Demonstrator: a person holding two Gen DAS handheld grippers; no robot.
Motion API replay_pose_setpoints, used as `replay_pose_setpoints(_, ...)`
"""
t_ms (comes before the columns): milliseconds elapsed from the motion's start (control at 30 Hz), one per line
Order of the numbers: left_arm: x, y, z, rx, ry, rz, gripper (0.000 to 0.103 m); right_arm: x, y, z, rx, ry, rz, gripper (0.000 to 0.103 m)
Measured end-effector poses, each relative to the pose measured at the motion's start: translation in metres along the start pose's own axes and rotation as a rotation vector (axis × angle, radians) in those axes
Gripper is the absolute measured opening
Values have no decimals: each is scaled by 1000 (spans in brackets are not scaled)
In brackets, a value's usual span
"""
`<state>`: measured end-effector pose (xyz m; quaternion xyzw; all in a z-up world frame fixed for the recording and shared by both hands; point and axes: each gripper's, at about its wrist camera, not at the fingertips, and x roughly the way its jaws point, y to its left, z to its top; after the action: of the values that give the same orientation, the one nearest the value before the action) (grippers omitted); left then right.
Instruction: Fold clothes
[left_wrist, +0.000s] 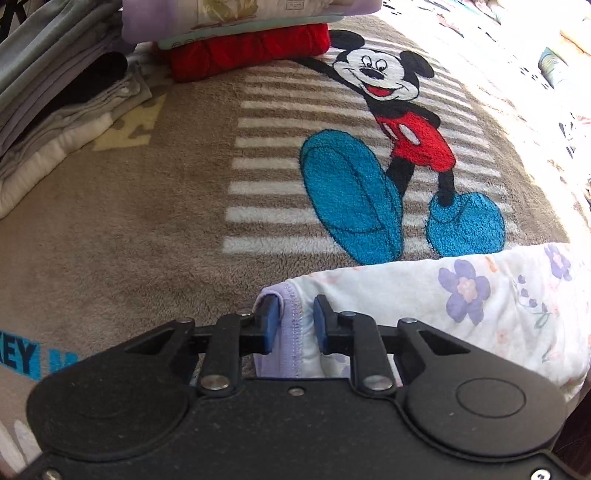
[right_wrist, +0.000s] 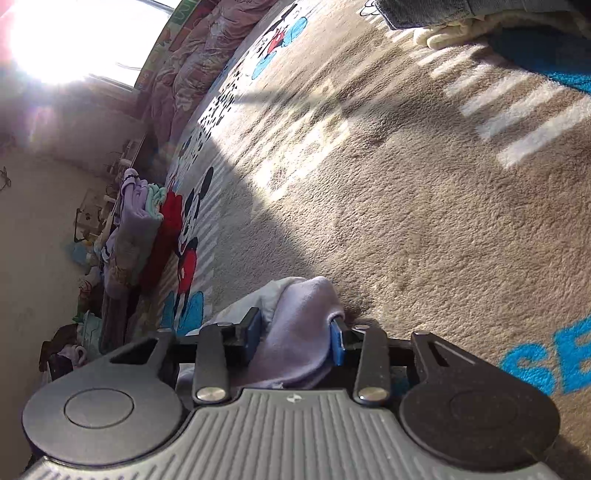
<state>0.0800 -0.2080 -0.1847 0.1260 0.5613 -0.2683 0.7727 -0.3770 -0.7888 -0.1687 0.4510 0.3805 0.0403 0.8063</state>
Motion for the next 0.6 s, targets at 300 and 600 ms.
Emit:
replay_pose_setpoints(300, -33, -25, 21, 91, -129, 50, 7, -28, 55, 0, -306, -114, -49, 17)
replay_pose_setpoints(600, -66, -40, 64, -91, -498, 55, 7, -40, 80, 40, -419, -328, -72, 16)
